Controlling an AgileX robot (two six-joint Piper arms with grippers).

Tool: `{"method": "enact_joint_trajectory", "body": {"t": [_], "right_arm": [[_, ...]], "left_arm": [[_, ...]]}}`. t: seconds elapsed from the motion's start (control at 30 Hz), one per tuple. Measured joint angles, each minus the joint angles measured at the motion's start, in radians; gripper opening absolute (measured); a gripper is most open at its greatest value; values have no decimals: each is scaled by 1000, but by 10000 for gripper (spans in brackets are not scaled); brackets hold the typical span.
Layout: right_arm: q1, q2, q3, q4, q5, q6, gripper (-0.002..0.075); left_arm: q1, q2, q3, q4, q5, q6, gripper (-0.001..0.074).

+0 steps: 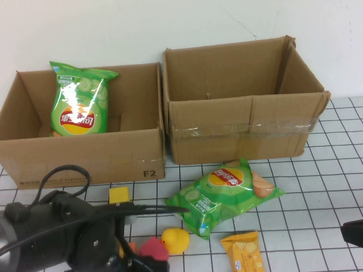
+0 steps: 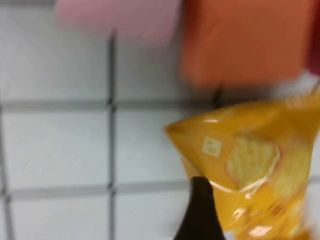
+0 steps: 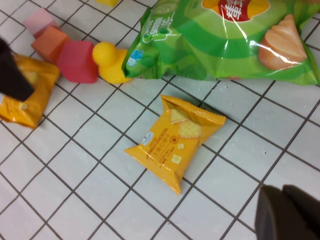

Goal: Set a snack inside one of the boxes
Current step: Pick up the biscuit

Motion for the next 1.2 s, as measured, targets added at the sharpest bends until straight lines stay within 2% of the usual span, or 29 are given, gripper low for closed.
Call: {"method": "enact_joint_trajectory", "body": {"t": [0.17,0.27,0.6,1.2], "right_arm": [[0,0,0,4,0,-2,-1],[0,0,0,4,2,-2,-1],[0,0,0,37,4,-39,-1],[0,0,0,47,5,-74,-1]], "left_arm": [[0,0,0,20,-136,-2,470],[0,0,0,20,-161,-2,470],[0,0,0,66,7,-4,470],[0,2,0,3,34,-60,470]]}}
